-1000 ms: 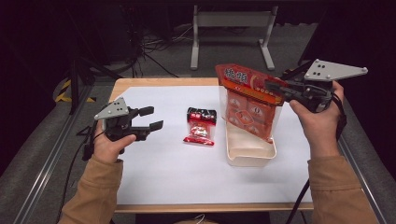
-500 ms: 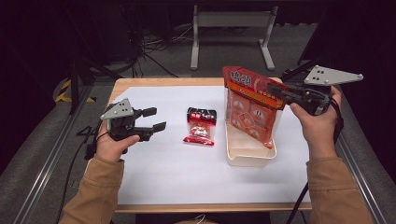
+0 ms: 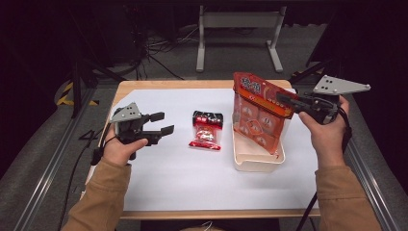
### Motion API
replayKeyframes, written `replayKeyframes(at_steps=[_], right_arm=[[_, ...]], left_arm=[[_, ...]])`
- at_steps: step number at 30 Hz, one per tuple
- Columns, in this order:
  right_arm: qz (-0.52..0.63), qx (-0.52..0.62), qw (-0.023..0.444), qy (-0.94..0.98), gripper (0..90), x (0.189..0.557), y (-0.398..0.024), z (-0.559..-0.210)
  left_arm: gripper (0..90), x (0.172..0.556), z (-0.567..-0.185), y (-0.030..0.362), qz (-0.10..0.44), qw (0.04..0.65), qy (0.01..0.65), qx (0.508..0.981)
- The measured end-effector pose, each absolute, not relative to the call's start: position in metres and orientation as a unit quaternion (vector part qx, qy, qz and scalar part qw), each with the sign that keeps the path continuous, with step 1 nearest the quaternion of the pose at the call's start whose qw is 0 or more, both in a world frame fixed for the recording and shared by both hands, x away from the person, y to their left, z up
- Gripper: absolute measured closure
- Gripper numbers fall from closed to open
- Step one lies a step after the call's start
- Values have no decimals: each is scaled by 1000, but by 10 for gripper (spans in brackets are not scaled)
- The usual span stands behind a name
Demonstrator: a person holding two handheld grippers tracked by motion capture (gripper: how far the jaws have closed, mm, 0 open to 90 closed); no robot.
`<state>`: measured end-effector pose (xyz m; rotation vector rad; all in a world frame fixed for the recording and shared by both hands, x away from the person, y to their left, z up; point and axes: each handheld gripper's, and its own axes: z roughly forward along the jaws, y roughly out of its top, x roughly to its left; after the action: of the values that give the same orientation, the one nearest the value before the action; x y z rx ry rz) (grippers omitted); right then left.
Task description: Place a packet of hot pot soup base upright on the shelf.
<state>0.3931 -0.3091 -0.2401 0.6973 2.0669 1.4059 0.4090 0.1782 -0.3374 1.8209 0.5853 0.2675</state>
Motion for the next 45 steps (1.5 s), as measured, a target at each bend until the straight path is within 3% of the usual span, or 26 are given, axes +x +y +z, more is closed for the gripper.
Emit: replayKeyframes(at_steps=[6, 13, 23, 30, 36, 45], right_arm=[[530, 261, 263, 763, 899, 390, -312, -248], [534, 263, 255, 762, 897, 387, -316, -254], [529, 269, 250, 765, 895, 385, -320, -263], [519, 279, 228, 775, 895, 385, -321, -282], [523, 287, 224, 771, 893, 383, -329, -286], [518, 293, 228, 771, 859, 377, -328, -285]], left_arm=[[260, 414, -341, 178, 92, 570, 270, 770], [121, 417, -343, 173, 106, 561, 274, 774], [40, 420, -345, 170, 110, 559, 275, 774], [44, 419, -347, 170, 114, 569, 282, 764], [106, 422, -350, 167, 107, 565, 280, 769], [116, 430, -355, 163, 111, 555, 271, 778]])
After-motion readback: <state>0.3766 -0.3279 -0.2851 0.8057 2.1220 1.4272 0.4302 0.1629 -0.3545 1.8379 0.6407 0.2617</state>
